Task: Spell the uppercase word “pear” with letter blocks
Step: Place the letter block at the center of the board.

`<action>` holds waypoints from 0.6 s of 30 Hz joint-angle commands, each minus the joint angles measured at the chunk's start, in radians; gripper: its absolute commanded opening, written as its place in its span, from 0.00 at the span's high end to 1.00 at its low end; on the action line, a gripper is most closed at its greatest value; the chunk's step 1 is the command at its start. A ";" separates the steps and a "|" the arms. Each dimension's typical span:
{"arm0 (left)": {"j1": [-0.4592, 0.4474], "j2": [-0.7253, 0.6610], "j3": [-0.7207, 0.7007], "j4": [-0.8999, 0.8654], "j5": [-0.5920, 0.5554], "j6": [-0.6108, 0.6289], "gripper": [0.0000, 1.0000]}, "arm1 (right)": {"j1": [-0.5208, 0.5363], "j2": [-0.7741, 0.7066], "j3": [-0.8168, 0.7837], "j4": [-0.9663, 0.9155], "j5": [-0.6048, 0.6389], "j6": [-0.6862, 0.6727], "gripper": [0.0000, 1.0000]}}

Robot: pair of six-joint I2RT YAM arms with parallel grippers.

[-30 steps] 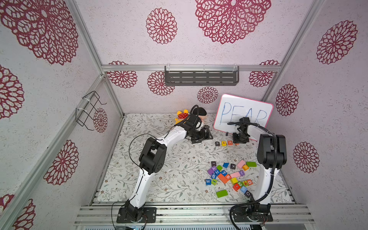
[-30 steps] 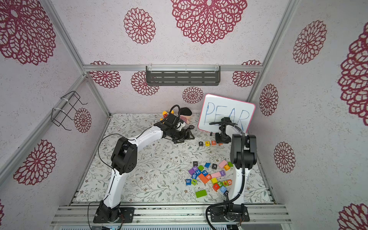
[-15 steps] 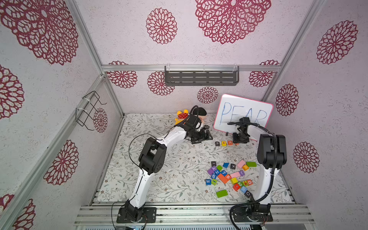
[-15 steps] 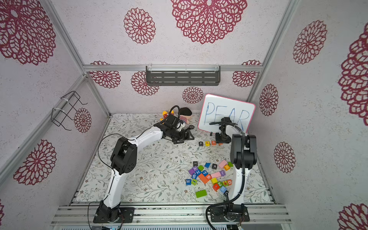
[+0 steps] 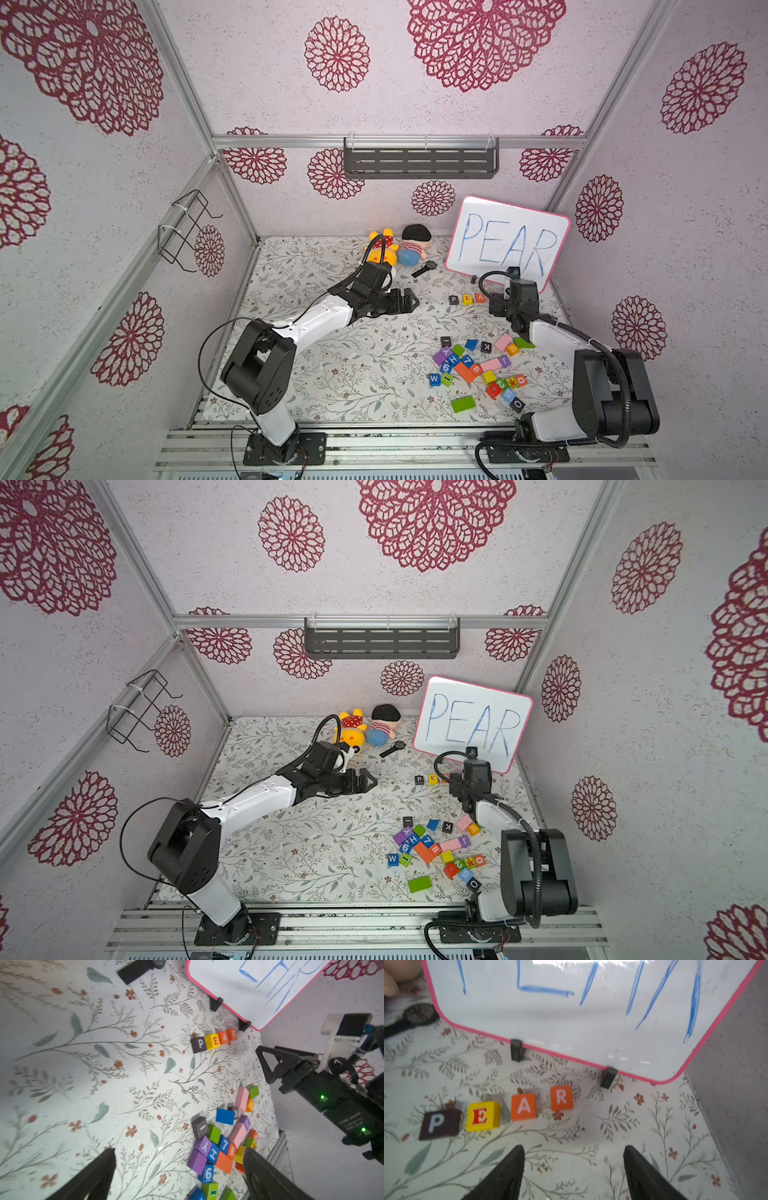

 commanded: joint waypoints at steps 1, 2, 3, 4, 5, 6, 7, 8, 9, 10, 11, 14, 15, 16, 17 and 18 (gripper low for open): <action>0.016 -0.056 -0.144 0.113 -0.127 0.024 0.02 | 0.026 -0.104 -0.249 0.500 0.102 -0.086 0.18; 0.016 -0.076 -0.195 0.155 -0.142 0.013 0.02 | 0.031 -0.109 -0.333 0.669 0.111 -0.124 0.17; 0.017 -0.088 -0.234 0.183 -0.154 0.009 0.02 | 0.033 -0.100 -0.371 0.748 0.124 -0.131 0.16; 0.017 -0.096 -0.257 0.199 -0.162 0.010 0.02 | 0.038 -0.089 -0.378 0.780 0.134 -0.138 0.16; 0.019 -0.100 -0.278 0.206 -0.168 0.016 0.02 | 0.046 -0.091 -0.366 0.747 0.122 -0.139 0.15; 0.021 -0.102 -0.290 0.207 -0.176 0.024 0.02 | 0.047 -0.083 -0.356 0.738 0.122 -0.137 0.15; 0.021 -0.105 -0.297 0.205 -0.183 0.031 0.02 | 0.048 -0.076 -0.350 0.737 0.127 -0.134 0.15; 0.022 -0.110 -0.303 0.206 -0.193 0.040 0.02 | 0.047 -0.066 -0.330 0.712 0.137 -0.120 0.15; 0.024 -0.116 -0.312 0.211 -0.207 0.047 0.02 | 0.042 -0.053 -0.310 0.686 0.127 -0.117 0.14; 0.027 -0.119 -0.321 0.222 -0.217 0.050 0.02 | 0.042 -0.049 -0.303 0.672 0.113 -0.124 0.14; 0.030 -0.123 -0.332 0.238 -0.222 0.052 0.02 | 0.044 -0.051 -0.307 0.675 0.091 -0.133 0.13; 0.043 -0.126 -0.332 0.237 -0.221 0.056 0.02 | 0.043 -0.079 -0.385 0.817 0.043 -0.099 0.03; 0.047 -0.129 -0.328 0.227 -0.225 0.060 0.02 | 0.042 -0.065 -0.391 0.855 0.040 -0.087 0.01; 0.047 -0.135 -0.327 0.221 -0.230 0.063 0.02 | 0.041 -0.041 -0.384 0.872 0.040 -0.081 0.01; 0.050 -0.145 -0.330 0.218 -0.242 0.067 0.02 | 0.041 0.001 -0.371 0.891 0.040 -0.079 0.01; 0.052 -0.155 -0.335 0.218 -0.255 0.069 0.02 | 0.042 0.039 -0.362 0.919 0.041 -0.081 0.01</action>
